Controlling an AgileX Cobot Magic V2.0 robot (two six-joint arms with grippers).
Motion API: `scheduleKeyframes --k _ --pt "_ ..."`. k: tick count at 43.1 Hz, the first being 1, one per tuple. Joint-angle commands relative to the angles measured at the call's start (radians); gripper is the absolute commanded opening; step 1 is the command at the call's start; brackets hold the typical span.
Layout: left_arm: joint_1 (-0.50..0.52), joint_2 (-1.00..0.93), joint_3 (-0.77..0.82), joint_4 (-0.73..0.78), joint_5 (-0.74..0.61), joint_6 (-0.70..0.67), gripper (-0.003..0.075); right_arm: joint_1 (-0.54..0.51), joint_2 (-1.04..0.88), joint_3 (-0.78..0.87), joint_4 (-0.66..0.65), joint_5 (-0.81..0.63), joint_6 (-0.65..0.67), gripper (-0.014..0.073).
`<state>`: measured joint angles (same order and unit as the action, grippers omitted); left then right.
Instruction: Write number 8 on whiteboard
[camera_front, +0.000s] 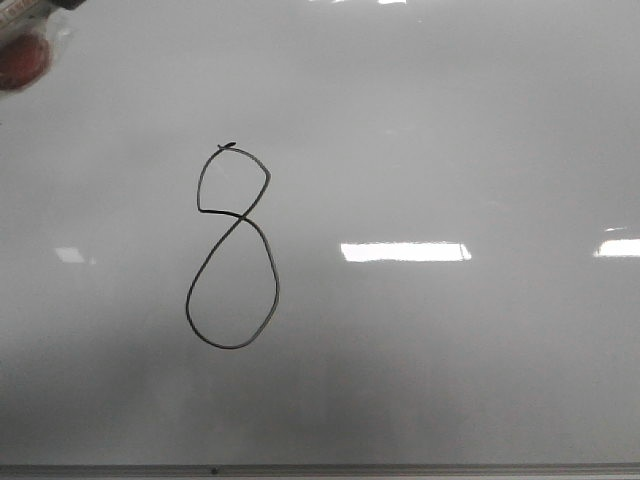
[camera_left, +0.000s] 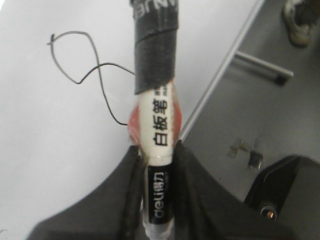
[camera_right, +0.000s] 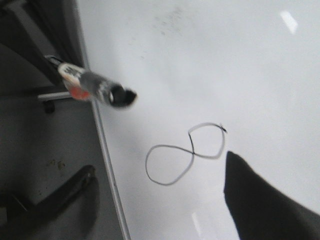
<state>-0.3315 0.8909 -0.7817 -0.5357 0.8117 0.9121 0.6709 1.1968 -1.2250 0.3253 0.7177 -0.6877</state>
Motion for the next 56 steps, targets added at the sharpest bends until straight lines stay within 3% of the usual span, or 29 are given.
scheduleKeyframes --k 1,10,17,24,33,56 --pt "0.064 -0.039 0.021 -0.133 -0.161 -0.079 -0.0019 -0.100 -0.125 0.090 0.020 -0.141 0.127 0.0447" --pt "0.173 -0.145 0.183 -0.260 -0.393 -0.134 -0.0019 -0.303 -0.424 0.417 0.020 -0.327 0.388 0.0344" --pt "0.201 -0.268 0.310 -0.334 -0.510 -0.134 -0.0019 -0.423 -0.656 0.606 0.020 -0.355 0.430 0.0125" --pt "0.201 -0.366 0.398 -0.373 -0.572 -0.134 -0.0019 -0.459 -0.849 0.732 0.018 -0.364 0.429 -0.0064" --pt "0.201 -0.412 0.423 -0.375 -0.581 -0.134 -0.0019 -0.459 -0.991 0.800 0.018 -0.397 0.429 -0.0068" --pt "0.201 -0.412 0.423 -0.375 -0.583 -0.134 -0.0019 -0.459 -0.999 0.802 0.018 -0.394 0.429 -0.0068"
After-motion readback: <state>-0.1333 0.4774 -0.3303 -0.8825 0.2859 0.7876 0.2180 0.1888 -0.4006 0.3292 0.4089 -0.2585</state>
